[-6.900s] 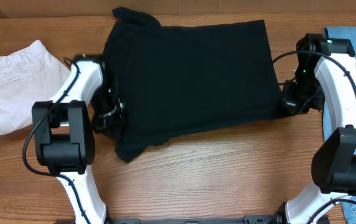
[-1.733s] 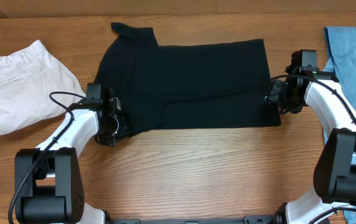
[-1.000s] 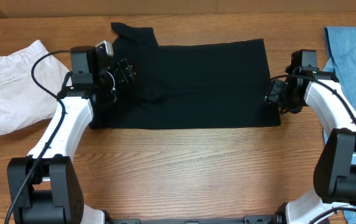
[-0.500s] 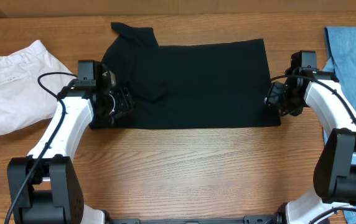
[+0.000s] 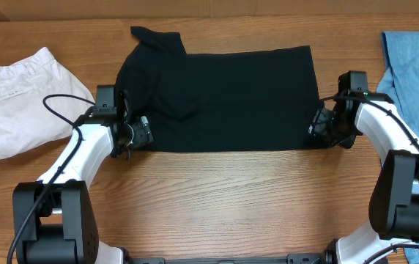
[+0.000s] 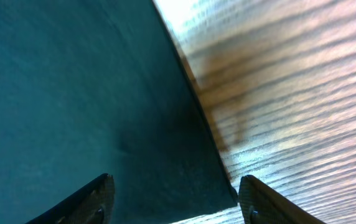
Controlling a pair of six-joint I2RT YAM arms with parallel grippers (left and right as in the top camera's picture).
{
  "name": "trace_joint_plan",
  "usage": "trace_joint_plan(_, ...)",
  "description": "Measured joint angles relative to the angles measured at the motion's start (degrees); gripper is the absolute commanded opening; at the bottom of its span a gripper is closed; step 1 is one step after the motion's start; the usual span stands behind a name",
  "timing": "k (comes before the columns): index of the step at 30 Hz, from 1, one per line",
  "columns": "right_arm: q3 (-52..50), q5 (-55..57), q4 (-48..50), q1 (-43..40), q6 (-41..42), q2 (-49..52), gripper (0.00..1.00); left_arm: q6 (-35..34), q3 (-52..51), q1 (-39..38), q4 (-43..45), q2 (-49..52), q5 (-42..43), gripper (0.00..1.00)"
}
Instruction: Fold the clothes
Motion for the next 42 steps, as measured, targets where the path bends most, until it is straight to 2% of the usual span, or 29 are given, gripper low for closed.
trace_joint_plan(2, -1.1, 0.0, 0.4, 0.0, 0.0, 0.0, 0.67, 0.0, -0.8, 0.0, 0.3, 0.0, -1.7, 0.77)
trace_joint_plan(6, -1.8, 0.1, 1.0, 0.0, -0.1, 0.0, 0.51, 0.1, -2.2, 0.0, 2.0, 0.0, -3.3, 0.76)
trace_joint_plan(10, -1.8, 0.0, 1.5, 0.0, -0.4, 0.0, 0.17, 0.1, -3.3, 0.0, 2.7, 0.0, -4.1, 0.75)
trace_joint_plan(13, -1.9, 0.0, 1.3, 0.0, -0.2, 0.0, 0.04, 0.1, -3.6, 0.0, 2.7, 0.0, -4.3, 0.75)
trace_joint_plan(16, -1.9, 0.0, 0.7, 0.0, 0.1, 0.0, 0.04, 0.1, -3.7, 0.0, 2.2, 0.0, -4.3, 0.62)
trace_joint_plan(18, -1.9, 0.0, -0.5, 0.0, 0.1, 0.0, 0.04, 0.2, -3.7, 0.0, 1.6, 0.0, -4.4, 0.57)
trace_joint_plan(27, -1.9, 6.1, -11.8, 0.0, 3.8, 0.0, 0.04, 0.5, -3.9, 0.0, -7.1, 0.0, -6.9, 0.55)
trace_joint_plan(30, -1.9, 8.8, -14.1, 0.0, 5.9, 0.0, 0.04, -0.6, -4.0, 0.0, -9.9, 0.0, -7.9, 0.47)
trace_joint_plan(31, -1.9, 9.6, -14.8, 0.0, 6.5, 0.0, 0.04, -1.2, -4.0, 0.0, -10.9, 0.0, -8.1, 0.47)
trace_joint_plan(36, -1.9, 11.8, -16.0, 0.0, 7.8, 0.0, 0.04, -2.3, -4.0, 0.0, -12.0, -0.1, -7.8, 0.54)
trace_joint_plan(39, -1.9, 12.2, -15.9, 0.0, 8.2, 0.0, 0.04, -2.2, -4.2, 0.0, -11.0, -1.5, -7.0, 0.69)
trace_joint_plan(42, -1.9, 12.5, -15.6, 0.0, 8.4, 0.0, 0.04, -3.0, -4.2, 0.0, -10.3, -5.3, -7.5, 0.79)
